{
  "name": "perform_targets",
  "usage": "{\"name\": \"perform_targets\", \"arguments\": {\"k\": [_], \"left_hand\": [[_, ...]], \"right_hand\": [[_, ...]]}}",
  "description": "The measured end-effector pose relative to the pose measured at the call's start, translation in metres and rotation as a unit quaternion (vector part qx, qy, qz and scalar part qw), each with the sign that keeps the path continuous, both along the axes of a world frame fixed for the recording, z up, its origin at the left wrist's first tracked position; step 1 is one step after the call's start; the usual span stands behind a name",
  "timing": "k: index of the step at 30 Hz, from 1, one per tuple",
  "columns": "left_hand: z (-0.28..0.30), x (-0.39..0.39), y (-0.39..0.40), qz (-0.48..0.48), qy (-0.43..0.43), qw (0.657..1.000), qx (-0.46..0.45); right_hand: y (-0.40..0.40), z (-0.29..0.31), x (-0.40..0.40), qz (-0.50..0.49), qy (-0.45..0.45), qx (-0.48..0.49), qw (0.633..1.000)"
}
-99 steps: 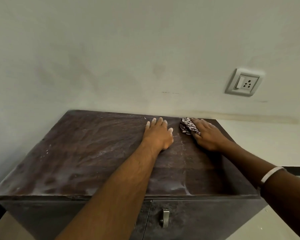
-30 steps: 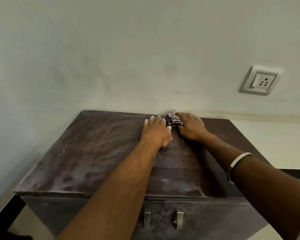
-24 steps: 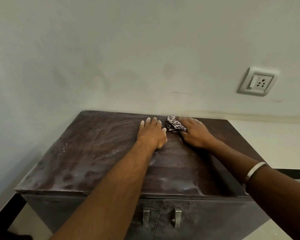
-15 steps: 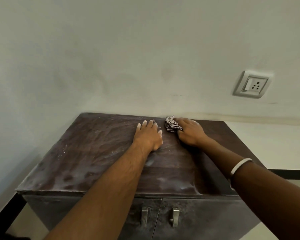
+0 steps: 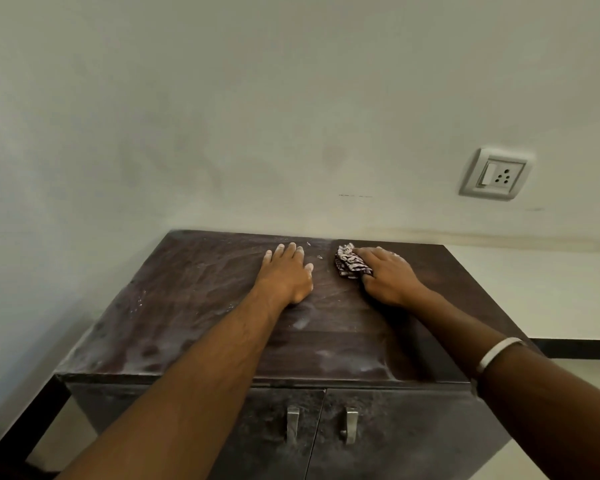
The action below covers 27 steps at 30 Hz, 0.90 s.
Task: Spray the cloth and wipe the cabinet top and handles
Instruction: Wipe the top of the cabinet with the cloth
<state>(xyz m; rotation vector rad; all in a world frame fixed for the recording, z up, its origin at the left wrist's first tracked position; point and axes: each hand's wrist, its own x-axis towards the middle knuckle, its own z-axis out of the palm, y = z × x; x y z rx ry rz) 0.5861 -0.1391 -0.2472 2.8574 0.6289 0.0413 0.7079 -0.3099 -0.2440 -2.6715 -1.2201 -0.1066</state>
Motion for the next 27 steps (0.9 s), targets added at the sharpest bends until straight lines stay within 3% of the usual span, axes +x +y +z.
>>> {"name": "perform_targets", "arguments": {"k": [8,16,24,27], "left_hand": [[0.004,-0.001,-0.004,-0.006,0.000,1.000,-0.002],[0.001,-0.005,-0.001,-0.006,-0.003,1.000,0.000],[-0.002,-0.010,-0.003,-0.008,0.009,1.000,0.006],[-0.002,-0.015,-0.004,-0.012,0.007,1.000,0.006]], "right_hand": [[-0.021,-0.012,-0.034,0.076,-0.012,0.043,0.996],[-0.027,-0.006,-0.030,0.013,0.011,0.018,1.000],[-0.049,-0.012,-0.066,0.094,-0.006,0.043,0.995],[-0.065,-0.009,-0.059,0.079,0.008,0.030,0.996]]}}
